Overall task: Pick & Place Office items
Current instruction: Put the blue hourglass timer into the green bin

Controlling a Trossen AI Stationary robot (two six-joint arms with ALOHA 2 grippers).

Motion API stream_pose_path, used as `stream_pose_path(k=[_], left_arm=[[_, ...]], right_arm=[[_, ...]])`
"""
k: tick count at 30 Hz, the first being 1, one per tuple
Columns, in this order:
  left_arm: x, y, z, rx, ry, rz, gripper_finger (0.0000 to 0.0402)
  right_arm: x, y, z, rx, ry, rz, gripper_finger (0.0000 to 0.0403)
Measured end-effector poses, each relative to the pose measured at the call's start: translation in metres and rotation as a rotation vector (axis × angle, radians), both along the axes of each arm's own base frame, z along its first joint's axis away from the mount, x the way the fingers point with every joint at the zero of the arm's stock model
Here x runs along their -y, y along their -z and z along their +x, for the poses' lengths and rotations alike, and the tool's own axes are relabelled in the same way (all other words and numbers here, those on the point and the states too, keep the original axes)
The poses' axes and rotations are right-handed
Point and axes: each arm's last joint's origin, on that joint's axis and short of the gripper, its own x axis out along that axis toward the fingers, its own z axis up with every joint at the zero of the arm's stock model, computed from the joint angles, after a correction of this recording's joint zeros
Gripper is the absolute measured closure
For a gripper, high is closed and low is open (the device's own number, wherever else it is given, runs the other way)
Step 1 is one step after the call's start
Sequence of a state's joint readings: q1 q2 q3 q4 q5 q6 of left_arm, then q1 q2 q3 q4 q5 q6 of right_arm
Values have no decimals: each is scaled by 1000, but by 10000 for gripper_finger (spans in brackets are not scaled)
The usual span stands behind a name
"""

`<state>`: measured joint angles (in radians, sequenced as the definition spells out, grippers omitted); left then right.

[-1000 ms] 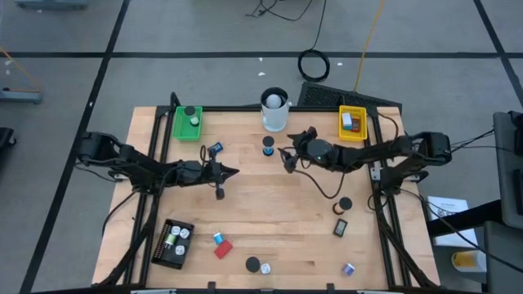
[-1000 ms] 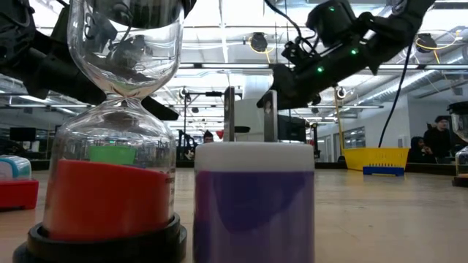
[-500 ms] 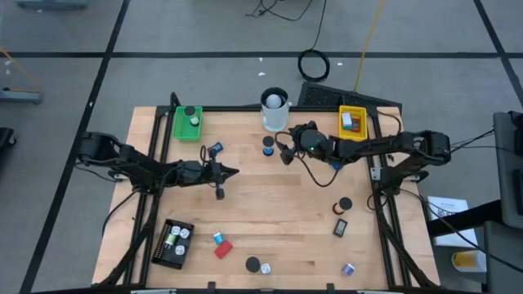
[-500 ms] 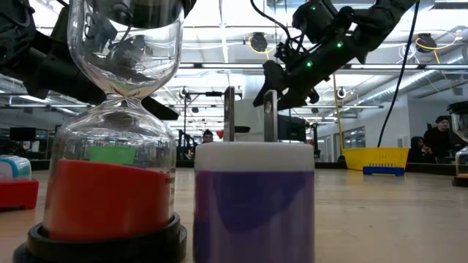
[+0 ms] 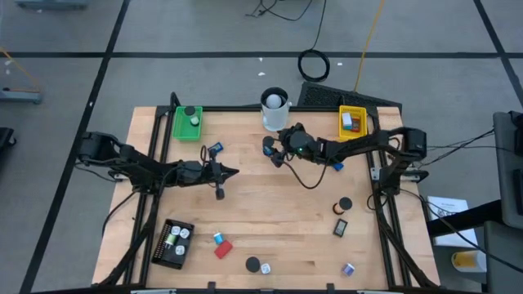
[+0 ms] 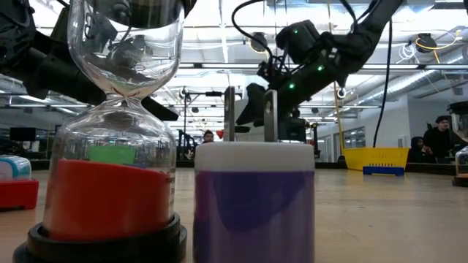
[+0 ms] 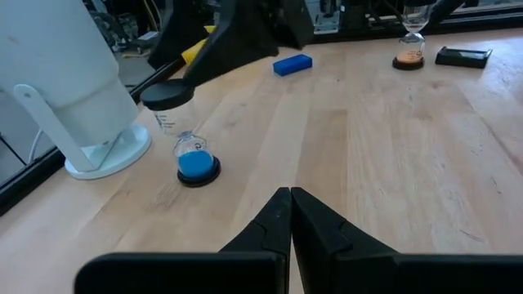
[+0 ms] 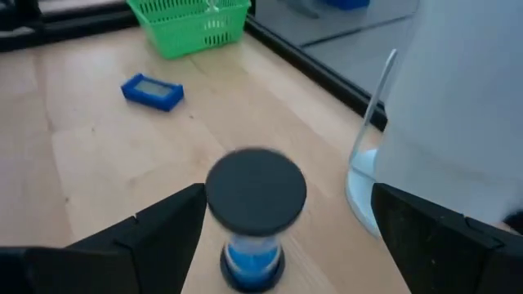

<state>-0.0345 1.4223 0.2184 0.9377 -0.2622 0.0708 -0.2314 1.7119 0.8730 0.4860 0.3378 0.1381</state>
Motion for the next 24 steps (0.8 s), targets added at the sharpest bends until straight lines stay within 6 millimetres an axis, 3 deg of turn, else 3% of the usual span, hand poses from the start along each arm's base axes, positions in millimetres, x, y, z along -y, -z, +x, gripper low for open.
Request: stream_pose_path(k=[9, 17, 24], left_arm=[[0, 0, 0, -1, 1, 0, 385], [-3, 0, -1, 2, -4, 15, 385], [-21, 3, -23, 133, -21, -17, 393]], right_arm=[[9, 15, 7, 17, -68, -10, 62], [9, 26, 12, 27, -147, -18, 89], [10, 25, 12, 18, -159, -49, 123]])
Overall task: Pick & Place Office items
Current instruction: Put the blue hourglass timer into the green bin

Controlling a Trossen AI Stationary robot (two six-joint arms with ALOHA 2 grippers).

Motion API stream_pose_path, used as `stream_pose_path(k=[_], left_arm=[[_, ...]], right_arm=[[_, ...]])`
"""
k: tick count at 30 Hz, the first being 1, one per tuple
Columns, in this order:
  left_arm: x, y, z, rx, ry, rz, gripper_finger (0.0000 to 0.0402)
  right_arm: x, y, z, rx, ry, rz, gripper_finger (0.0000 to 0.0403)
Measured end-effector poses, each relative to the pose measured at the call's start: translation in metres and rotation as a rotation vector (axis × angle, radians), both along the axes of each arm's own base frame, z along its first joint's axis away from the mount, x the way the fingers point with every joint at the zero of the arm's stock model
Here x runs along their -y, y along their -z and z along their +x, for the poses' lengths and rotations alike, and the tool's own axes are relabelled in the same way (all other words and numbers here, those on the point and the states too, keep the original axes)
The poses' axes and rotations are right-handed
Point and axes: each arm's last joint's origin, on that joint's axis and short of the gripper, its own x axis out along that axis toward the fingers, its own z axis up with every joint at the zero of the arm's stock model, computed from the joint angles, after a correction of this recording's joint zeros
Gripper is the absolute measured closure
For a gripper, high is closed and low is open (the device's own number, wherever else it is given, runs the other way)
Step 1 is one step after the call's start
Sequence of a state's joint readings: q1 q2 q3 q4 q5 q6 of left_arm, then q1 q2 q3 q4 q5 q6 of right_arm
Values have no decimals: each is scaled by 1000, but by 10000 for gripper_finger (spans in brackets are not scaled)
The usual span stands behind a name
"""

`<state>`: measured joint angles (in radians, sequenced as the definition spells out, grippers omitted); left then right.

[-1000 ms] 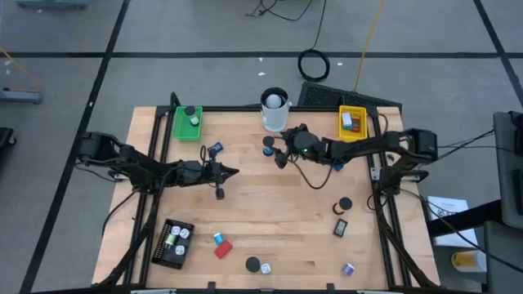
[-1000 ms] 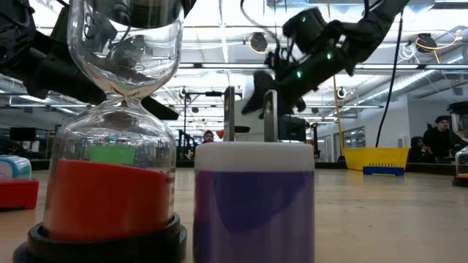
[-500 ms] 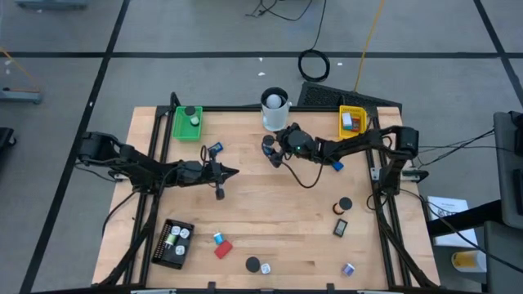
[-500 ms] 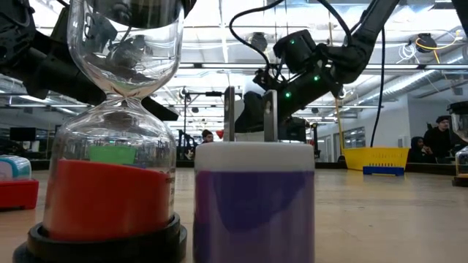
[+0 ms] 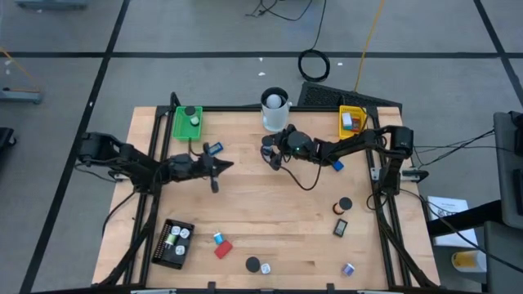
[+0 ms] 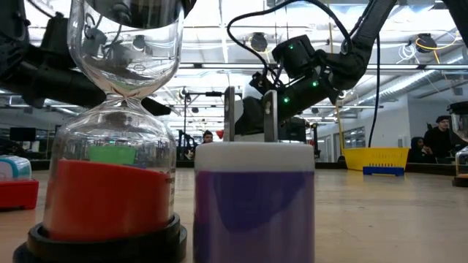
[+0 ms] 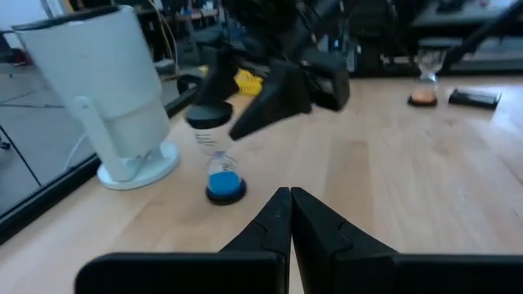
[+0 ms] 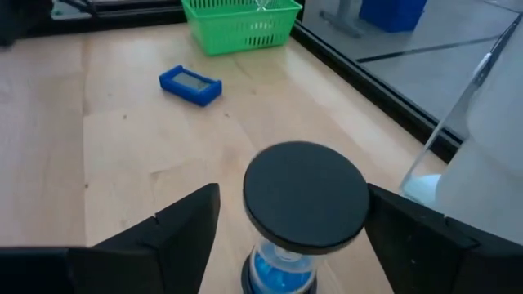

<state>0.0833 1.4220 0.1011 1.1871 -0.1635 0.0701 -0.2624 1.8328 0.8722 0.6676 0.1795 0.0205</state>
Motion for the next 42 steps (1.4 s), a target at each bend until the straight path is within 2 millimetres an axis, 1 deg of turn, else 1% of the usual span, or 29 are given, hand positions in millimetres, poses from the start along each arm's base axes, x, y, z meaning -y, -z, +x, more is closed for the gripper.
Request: stream_pose_path(k=[3, 6, 10, 14, 18, 20, 23, 25, 29, 33, 37, 40, 42], left_arm=[[-3, 4, -12, 24, -18, -10, 397], [-4, 7, -20, 38, -28, -23, 387], [-4, 6, -19, 39, -27, -22, 388], [-4, 6, -18, 33, -27, -21, 398], [-4, 7, -18, 28, -28, -21, 385], [-4, 7, -18, 28, -28, -21, 383], [-4, 7, -18, 27, -27, -21, 392], [-4, 7, -19, 24, -27, -21, 398], [-4, 7, -19, 21, -27, -22, 388], [-4, 7, -19, 22, -27, -23, 383], [-5, 7, -19, 28, -59, -17, 397], [-7, 7, -21, 27, -104, -15, 393], [-8, 7, -21, 27, -114, -13, 386]], right_arm=[[0, 0, 0, 1, -1, -3, 136], [0, -1, 0, 11, 4, 2, 138], [4, -3, 0, 44, 15, 11, 126], [6, 1, 1, 39, -5, 16, 114], [4, 0, 2, 64, -60, 29, 118], [6, 6, 4, 62, -49, 20, 124], [6, 18, 5, 42, -49, 28, 139], [7, 18, 7, 78, -52, 16, 150], [7, 30, 8, 57, -53, 18, 172], [4, 20, 11, 116, -68, -19, 202], [-2, 14, 11, 112, -91, -40, 235], [-7, 3, 11, 128, -109, -61, 236], [-12, 0, 12, 137, -123, -68, 236]])
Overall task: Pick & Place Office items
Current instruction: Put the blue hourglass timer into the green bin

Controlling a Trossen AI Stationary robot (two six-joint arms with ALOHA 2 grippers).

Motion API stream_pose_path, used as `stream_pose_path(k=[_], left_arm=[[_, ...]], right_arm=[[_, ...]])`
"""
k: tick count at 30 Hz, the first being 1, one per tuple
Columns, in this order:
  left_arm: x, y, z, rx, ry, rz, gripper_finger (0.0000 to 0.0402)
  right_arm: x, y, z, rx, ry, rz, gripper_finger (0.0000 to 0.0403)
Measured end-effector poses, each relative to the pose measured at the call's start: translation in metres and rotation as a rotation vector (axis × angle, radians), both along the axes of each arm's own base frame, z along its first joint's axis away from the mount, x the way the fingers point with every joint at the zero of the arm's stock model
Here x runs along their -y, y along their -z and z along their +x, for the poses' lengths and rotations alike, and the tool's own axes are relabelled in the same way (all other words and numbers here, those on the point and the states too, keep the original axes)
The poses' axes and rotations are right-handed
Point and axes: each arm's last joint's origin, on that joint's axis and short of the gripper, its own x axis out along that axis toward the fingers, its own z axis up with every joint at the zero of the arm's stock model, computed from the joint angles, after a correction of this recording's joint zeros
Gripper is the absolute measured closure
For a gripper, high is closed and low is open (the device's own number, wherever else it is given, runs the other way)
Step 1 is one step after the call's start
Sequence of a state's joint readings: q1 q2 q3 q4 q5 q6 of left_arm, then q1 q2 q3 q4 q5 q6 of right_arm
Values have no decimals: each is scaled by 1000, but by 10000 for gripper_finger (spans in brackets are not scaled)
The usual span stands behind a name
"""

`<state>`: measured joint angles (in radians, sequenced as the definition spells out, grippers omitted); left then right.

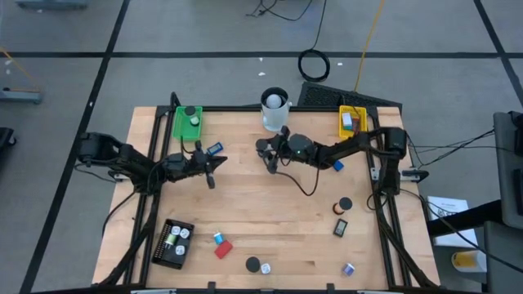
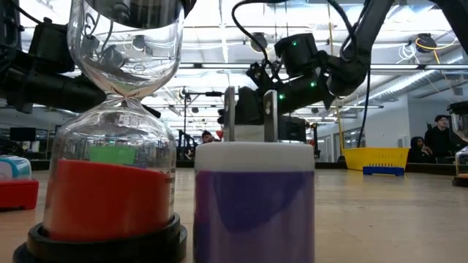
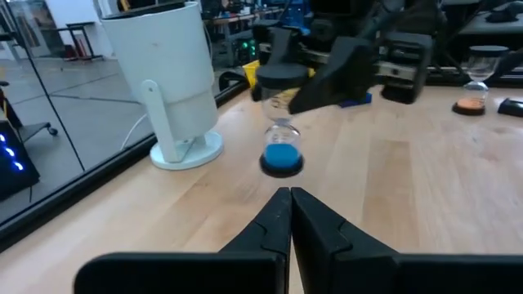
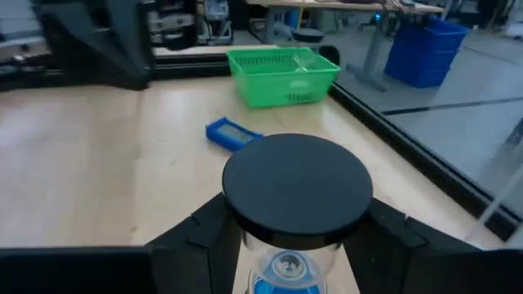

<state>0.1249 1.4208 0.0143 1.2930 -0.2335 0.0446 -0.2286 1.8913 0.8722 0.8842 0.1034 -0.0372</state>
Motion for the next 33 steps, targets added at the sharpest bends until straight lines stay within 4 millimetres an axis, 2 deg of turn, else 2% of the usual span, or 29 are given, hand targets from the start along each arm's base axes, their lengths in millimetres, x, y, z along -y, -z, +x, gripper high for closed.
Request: stream_pose_path(k=[4, 7, 13, 17, 22, 28, 33], left_arm=[[-1, -2, 0, 7, -13, 12, 393], [-2, -6, -1, 32, -37, 20, 396], [-2, -11, -3, 63, -55, 25, 392], [-2, -11, -3, 54, -56, 32, 396], [-2, -11, -3, 57, -59, 35, 382], [-2, -11, -3, 62, -59, 33, 398], [-2, -12, -3, 76, -59, 26, 385]], right_arm=[[-11, -7, 4, 66, -60, 19, 236], [-17, -11, 23, 134, -150, 41, 236], [-22, 10, 75, 49, -249, 23, 235], [-18, 24, 98, 37, -297, 37, 230], [-17, 24, 111, 59, -313, 25, 231], [-14, 19, 114, 72, -331, 25, 230], [-14, 15, 119, 63, -335, 21, 230]])
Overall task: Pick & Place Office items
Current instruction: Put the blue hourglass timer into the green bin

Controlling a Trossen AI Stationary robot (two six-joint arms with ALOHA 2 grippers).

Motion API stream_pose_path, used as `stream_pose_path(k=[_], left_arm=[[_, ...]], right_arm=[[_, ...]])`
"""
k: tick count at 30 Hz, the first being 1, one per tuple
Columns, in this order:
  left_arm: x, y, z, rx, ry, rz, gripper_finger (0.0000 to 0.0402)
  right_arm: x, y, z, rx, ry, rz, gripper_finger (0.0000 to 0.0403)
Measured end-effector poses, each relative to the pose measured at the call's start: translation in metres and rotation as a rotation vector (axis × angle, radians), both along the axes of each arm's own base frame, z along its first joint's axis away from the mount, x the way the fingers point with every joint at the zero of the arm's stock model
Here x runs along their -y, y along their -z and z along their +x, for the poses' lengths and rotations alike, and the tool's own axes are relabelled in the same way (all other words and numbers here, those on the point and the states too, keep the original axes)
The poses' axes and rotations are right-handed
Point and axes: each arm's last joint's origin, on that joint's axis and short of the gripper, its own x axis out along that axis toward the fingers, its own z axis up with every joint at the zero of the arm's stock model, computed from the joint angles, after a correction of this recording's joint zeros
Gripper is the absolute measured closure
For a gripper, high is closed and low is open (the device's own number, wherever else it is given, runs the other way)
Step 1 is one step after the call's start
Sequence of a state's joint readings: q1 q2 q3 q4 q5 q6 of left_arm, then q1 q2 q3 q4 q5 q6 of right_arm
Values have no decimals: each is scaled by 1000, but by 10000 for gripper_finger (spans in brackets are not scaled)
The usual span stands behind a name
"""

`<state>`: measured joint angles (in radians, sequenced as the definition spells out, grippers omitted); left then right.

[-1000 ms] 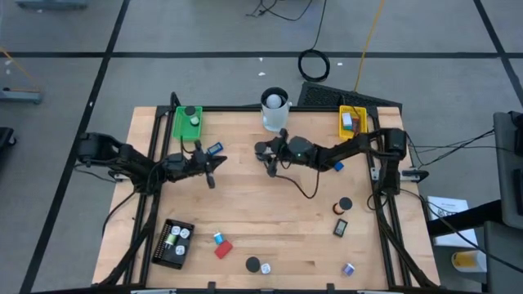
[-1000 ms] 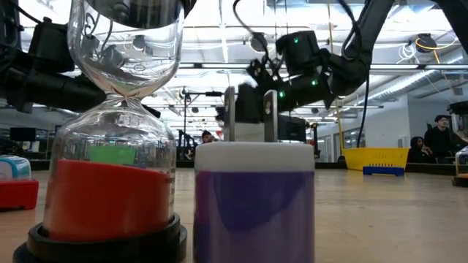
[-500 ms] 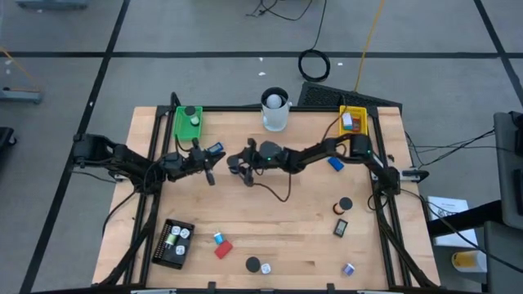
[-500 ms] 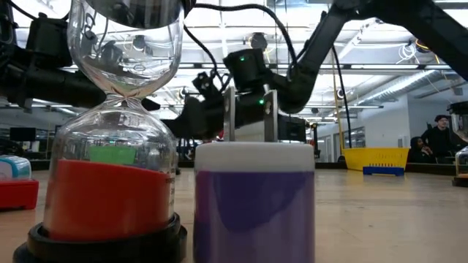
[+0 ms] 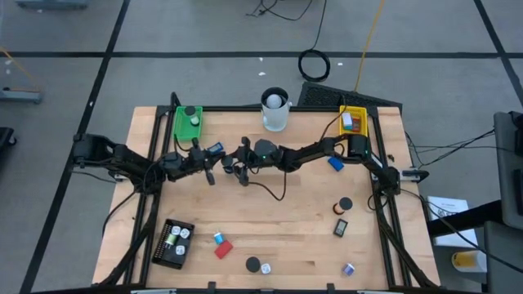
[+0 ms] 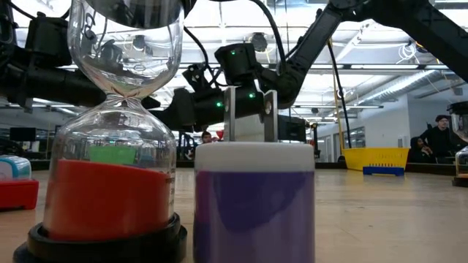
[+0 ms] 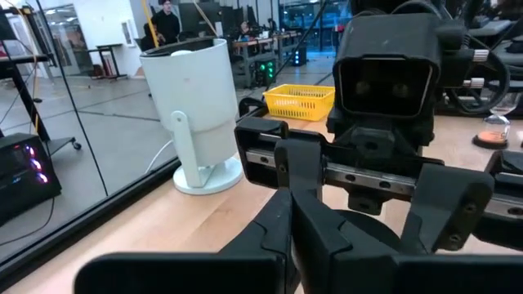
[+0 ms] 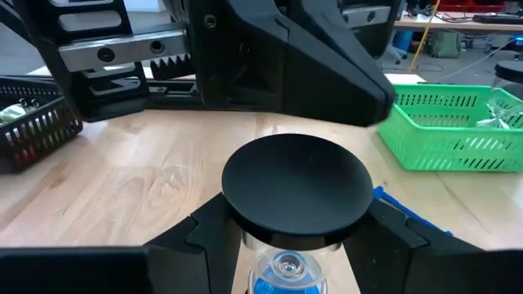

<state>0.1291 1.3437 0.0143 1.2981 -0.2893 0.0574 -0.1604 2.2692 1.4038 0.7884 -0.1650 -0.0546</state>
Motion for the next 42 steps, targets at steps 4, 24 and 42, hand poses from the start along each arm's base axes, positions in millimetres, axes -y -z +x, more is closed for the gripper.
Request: stream_pose_path(k=[4, 24, 42], left_arm=[[0, -2, 0, 11, 0, 14, 392], [0, -1, 0, 19, 2, -14, 386], [1, -4, 1, 45, 38, 2, 391]], right_arm=[[0, -2, 2, -9, 3, -5, 230], [0, 2, 2, -33, 106, -26, 124], [-12, -54, -102, -102, 292, -131, 126]])
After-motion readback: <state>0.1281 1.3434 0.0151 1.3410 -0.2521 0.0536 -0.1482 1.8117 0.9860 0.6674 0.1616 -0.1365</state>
